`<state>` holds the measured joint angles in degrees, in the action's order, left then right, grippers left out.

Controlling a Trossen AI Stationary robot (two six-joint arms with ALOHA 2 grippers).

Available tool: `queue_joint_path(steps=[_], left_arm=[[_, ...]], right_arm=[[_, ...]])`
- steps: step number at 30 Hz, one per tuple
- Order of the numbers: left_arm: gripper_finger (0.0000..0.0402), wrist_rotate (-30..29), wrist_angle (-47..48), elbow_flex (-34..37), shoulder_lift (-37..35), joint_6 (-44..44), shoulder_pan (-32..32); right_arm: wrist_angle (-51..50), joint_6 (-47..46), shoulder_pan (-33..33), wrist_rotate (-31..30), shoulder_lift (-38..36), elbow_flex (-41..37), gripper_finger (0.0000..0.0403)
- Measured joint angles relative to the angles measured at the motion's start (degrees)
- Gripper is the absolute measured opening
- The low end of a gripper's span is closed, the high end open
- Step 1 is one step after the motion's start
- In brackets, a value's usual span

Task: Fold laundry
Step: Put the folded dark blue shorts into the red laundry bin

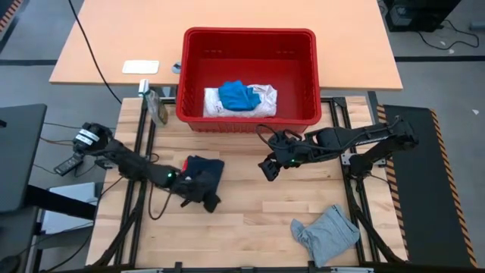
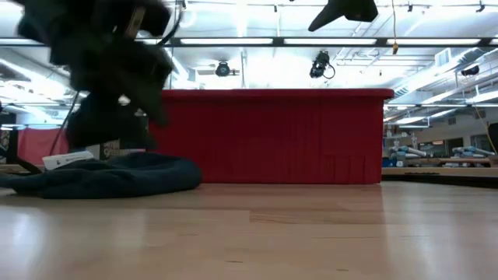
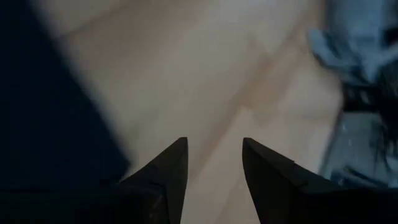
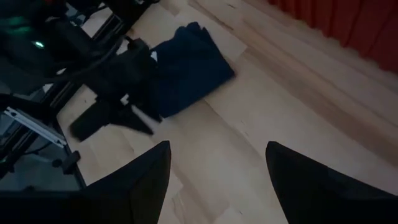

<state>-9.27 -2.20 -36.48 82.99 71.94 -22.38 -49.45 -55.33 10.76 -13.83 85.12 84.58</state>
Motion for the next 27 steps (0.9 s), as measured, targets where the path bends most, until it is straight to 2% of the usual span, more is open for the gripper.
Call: queue_joint_path(steps=[3, 6, 12, 14, 16, 21, 27], left_arm=[[0.0155, 4.64, 2.87, -4.87, 1.34, -5.23, 0.8], [0.0155, 6.48, 12.56, -11.62, 1.7, -5.92, -0.52], [0.0155, -5.1, 46.64, -25.8, 0.81, -3.28, -3.76], [0.0158, -4.91, 55.92, -27.69, 0.78, -2.9, -3.45], [0.0164, -2.93, 61.31, -27.42, 0.84, -2.23, -2.34], [0.0201, 0.92, 62.64, -20.0, 0.87, -0.31, 0.51], [0.0261, 4.87, 50.9, -8.58, 0.87, -0.61, 2.98]], right_arm=[[0.16, 0.84, -0.32, -0.17, 0.2, 0.0, 0.0268], [0.4, 1.32, -0.78, 0.12, 1.58, 0.02, 0.0268], [1.55, 1.04, -0.87, 4.25, 7.52, 0.02, 0.0268], [2.66, 0.86, -0.82, 7.49, 9.89, -0.02, 0.0268], [5.29, 1.0, -0.7, 10.88, 11.99, -0.02, 0.0268], [11.11, 1.05, 0.37, 15.42, 15.23, -0.02, 0.0268], [11.51, 1.02, 2.38, 15.55, 14.47, -0.02, 0.0268]])
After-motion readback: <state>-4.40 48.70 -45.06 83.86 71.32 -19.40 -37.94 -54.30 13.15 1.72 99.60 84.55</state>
